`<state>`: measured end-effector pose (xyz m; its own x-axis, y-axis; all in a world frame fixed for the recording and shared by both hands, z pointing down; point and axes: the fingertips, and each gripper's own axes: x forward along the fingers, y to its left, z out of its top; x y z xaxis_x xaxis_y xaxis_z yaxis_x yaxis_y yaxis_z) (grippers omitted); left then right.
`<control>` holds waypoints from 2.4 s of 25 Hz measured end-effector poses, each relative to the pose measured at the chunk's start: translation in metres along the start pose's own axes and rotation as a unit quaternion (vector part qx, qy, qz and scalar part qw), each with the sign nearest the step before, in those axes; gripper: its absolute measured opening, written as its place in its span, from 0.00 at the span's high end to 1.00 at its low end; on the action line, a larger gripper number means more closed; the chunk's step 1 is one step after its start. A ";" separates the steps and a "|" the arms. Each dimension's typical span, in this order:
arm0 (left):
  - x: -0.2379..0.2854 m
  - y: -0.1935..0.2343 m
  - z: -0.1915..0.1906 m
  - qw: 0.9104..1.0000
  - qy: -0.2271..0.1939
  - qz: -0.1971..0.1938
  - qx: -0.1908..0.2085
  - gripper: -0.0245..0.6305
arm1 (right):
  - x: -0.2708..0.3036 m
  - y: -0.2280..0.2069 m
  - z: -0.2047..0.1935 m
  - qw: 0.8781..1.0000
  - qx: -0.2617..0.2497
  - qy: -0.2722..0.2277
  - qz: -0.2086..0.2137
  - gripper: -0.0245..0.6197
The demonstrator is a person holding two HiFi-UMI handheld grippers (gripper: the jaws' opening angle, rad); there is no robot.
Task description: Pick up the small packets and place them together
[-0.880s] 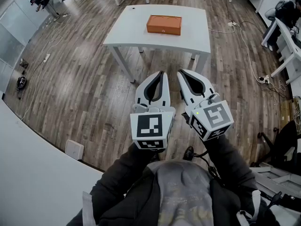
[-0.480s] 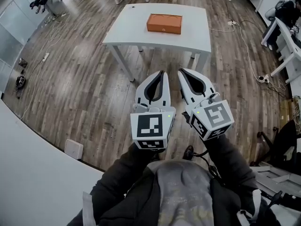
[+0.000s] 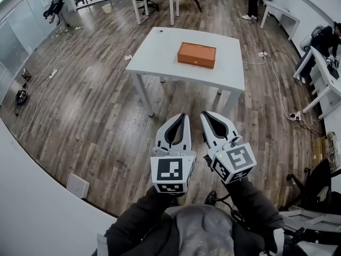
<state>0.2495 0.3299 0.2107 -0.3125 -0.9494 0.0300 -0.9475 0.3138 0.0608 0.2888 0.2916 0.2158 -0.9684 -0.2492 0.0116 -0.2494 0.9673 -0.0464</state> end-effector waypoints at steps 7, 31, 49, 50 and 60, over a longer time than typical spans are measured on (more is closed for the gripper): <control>-0.016 0.031 -0.006 1.000 0.001 -0.014 -0.003 0.96 | 0.017 0.029 -0.004 1.000 -0.012 -0.001 -0.019 0.95; 0.177 0.025 -0.021 1.000 0.020 0.001 -0.006 0.96 | 0.123 -0.136 -0.009 1.000 -0.005 -0.007 -0.003 0.95; 0.267 0.080 -0.038 0.999 0.045 -0.029 -0.003 0.96 | 0.209 -0.188 -0.042 0.998 0.014 0.020 -0.050 0.95; 0.274 0.086 -0.040 0.998 0.048 -0.038 -0.004 0.96 | 0.217 -0.191 -0.045 0.998 0.015 0.022 -0.060 0.95; 0.337 0.122 -0.058 0.988 0.073 -0.132 -0.012 0.96 | 0.279 -0.213 -0.067 0.988 0.016 0.052 -0.146 0.95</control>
<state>0.0328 0.0484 0.2860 -0.0393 -0.9875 0.1526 -0.9925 0.0562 0.1083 0.0723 0.0189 0.2961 -0.8506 -0.5093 0.1308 -0.5193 0.8527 -0.0571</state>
